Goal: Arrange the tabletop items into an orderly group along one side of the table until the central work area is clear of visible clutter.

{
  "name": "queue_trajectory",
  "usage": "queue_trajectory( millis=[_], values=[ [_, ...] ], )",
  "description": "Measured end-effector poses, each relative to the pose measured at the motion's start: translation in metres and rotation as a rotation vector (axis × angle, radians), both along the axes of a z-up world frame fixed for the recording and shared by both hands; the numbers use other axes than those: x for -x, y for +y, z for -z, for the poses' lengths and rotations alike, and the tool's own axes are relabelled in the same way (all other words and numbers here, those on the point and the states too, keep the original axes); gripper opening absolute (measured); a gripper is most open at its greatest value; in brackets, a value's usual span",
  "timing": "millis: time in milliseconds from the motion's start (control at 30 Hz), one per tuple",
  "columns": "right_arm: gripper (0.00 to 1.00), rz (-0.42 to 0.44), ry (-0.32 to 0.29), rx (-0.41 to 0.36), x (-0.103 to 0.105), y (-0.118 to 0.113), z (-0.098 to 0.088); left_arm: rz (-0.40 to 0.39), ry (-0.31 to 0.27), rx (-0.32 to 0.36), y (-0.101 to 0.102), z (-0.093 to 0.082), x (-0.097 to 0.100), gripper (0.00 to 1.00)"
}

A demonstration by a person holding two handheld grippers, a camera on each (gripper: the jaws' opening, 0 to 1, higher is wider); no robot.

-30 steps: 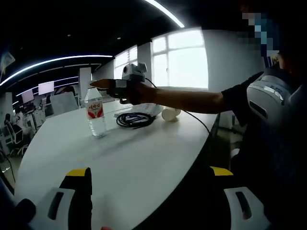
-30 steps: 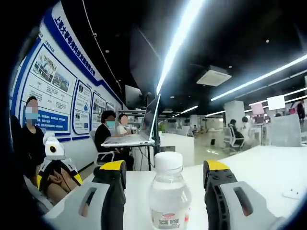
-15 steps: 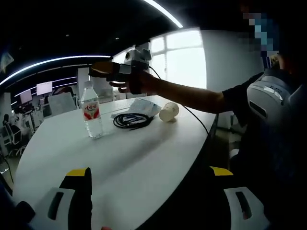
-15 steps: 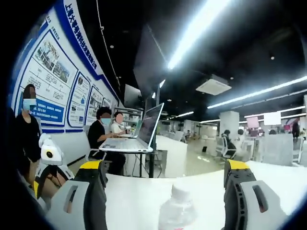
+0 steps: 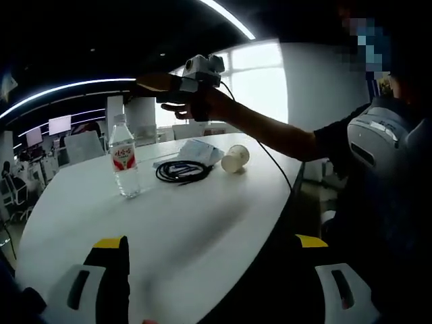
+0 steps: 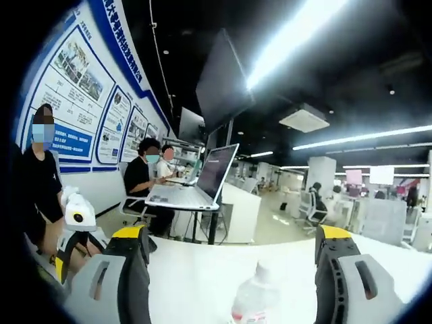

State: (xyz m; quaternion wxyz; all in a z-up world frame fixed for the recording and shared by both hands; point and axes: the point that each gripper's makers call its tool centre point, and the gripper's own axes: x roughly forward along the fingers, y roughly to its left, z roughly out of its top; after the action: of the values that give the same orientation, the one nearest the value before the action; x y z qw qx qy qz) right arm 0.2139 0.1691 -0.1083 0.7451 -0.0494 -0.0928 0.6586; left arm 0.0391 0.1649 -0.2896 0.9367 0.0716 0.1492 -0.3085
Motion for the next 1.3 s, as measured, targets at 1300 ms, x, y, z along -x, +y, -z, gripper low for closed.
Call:
queue_trajectory(
  millis=[1300],
  values=[
    [1.0,0.185,-0.002,0.031,-0.021,-0.121,-0.002,0.052,-0.022,-0.016,-0.027,-0.012,-0.023,1.0]
  ],
)
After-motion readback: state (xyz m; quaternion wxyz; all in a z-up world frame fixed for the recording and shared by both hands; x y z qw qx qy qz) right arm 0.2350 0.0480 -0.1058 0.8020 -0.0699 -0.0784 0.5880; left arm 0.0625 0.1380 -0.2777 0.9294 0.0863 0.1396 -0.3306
